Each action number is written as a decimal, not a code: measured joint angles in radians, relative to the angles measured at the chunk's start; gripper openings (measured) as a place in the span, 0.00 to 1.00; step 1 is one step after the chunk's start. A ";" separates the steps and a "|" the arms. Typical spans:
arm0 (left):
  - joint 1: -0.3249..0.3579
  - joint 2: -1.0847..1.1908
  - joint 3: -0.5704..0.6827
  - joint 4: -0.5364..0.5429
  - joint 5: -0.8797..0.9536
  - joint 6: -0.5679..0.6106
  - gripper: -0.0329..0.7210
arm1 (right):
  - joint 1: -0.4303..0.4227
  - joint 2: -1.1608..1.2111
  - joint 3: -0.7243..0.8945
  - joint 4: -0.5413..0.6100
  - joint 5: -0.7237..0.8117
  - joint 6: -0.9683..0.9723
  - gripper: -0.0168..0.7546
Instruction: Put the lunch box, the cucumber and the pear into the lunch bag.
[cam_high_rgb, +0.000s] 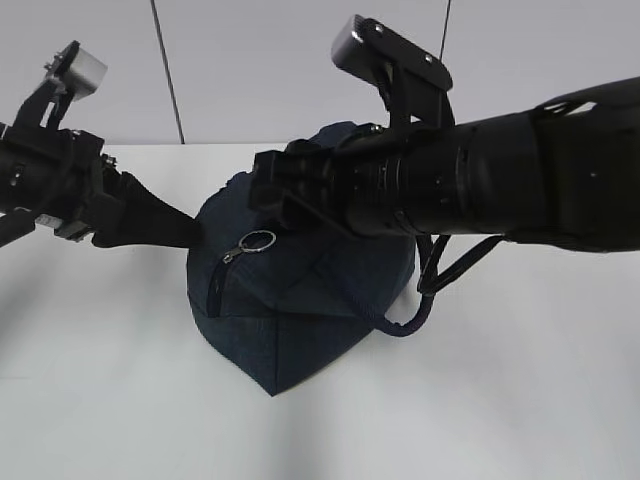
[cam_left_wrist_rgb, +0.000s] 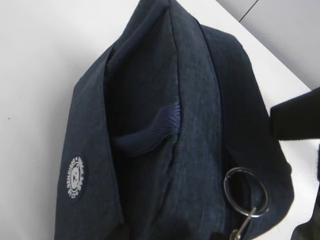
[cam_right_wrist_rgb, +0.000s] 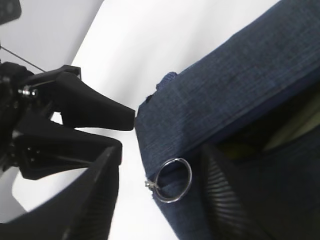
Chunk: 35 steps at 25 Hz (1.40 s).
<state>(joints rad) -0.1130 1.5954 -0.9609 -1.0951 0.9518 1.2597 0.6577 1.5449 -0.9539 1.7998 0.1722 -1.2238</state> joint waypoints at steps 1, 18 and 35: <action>0.000 0.000 0.000 0.000 0.000 0.000 0.44 | -0.007 0.000 0.000 0.000 0.014 0.028 0.55; 0.000 0.000 0.000 0.000 0.000 0.000 0.44 | -0.027 0.069 0.000 0.000 0.098 0.179 0.49; 0.000 0.000 0.000 0.000 -0.013 0.000 0.44 | -0.027 0.095 0.000 0.000 0.098 0.179 0.48</action>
<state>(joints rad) -0.1130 1.5954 -0.9609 -1.0951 0.9383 1.2597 0.6306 1.6402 -0.9539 1.7998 0.2703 -1.0451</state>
